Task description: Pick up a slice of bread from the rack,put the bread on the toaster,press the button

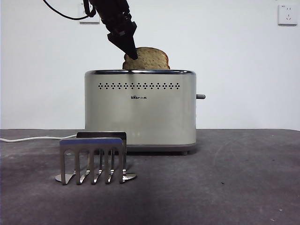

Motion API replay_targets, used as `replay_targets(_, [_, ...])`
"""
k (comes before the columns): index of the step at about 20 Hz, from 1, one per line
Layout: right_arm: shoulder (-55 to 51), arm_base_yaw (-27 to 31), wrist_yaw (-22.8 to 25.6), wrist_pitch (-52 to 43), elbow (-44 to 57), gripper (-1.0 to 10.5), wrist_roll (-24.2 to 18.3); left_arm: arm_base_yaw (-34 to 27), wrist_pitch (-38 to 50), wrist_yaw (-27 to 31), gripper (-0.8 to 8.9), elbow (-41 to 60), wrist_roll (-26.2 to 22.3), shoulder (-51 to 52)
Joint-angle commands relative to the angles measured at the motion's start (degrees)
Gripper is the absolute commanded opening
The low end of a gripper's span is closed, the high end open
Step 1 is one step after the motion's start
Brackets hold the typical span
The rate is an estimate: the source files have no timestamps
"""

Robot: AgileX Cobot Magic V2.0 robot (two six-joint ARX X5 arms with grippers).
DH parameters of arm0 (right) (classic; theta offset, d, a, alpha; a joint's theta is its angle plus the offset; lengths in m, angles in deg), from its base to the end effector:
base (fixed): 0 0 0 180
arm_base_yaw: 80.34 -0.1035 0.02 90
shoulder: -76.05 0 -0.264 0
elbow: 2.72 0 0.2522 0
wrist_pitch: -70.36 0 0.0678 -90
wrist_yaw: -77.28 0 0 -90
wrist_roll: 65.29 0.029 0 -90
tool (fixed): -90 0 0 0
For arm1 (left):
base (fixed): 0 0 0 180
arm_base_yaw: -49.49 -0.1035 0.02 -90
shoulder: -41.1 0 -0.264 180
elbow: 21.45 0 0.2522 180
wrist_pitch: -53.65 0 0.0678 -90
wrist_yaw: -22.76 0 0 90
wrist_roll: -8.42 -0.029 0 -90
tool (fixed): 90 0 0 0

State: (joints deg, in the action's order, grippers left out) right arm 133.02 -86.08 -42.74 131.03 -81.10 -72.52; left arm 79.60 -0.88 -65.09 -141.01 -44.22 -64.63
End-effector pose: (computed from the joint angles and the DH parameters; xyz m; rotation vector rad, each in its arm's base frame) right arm 0.1805 0.0327 0.3581 0.0290 0.6408 0.6403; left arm 0.3551 -0.2047 0.3548 1.0617 0.4312 -0.7609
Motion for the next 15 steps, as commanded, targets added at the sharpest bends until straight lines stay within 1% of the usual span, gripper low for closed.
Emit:
replay_targets(1, [3.58, -0.13, -0.04, -4.15, -0.04, -0.1, 2.05, 0.28, 1.38, -0.46, 2.62, 0.42, 2.08, 0.22])
replay_targets(2, [5.09, -0.13, -0.07, -5.92, -0.04, -0.1, 2.43, 0.31, 2.01, -0.48, 2.67, 0.42, 2.10, 0.31])
replay_targets(4, [8.26, -0.13, -0.09, -9.60, -0.04, -0.1, 2.93, 0.35, 2.97, -0.39, 3.89, 0.42, 2.89, 1.18])
replay_targets(5, [9.99, -0.13, -0.09, -12.07, -0.04, -0.1, 3.48, 0.35, 3.19, -0.26, 4.09, 0.42, 4.00, 1.97])
replay_targets(7, [13.16, -0.13, -0.13, -17.66, -0.04, -0.1, 5.60, 0.33, 3.04, -0.22, 4.09, 0.39, 7.19, 3.93])
replay_targets(9, [16.63, -0.13, -0.77, -23.98, -0.04, -0.1, 8.02, 0.33, 2.45, -0.24, 4.09, 0.39, 11.30, 6.67])
replay_targets(10, [18.56, -0.11, -2.64, -27.30, -0.04, -0.1, 9.53, 0.33, 2.19, -0.26, 4.09, 0.39, 13.77, 8.15])
replay_targets(12, [22.58, -0.11, -5.81, -34.36, -0.07, -0.1, 13.97, 0.33, 0.94, -0.33, 4.09, 0.39, 20.31, 11.52])
replay_targets(14, [26.75, -0.11, -7.28, -41.31, -0.07, -0.1, 17.99, 0.35, -1.68, -0.96, 4.09, 0.39, 26.23, 15.13])
replay_targets(15, [28.92, -0.11, -7.82, -44.65, -0.07, -0.1, 19.74, 0.35, -3.17, -1.11, 4.09, 0.39, 28.30, 16.87])
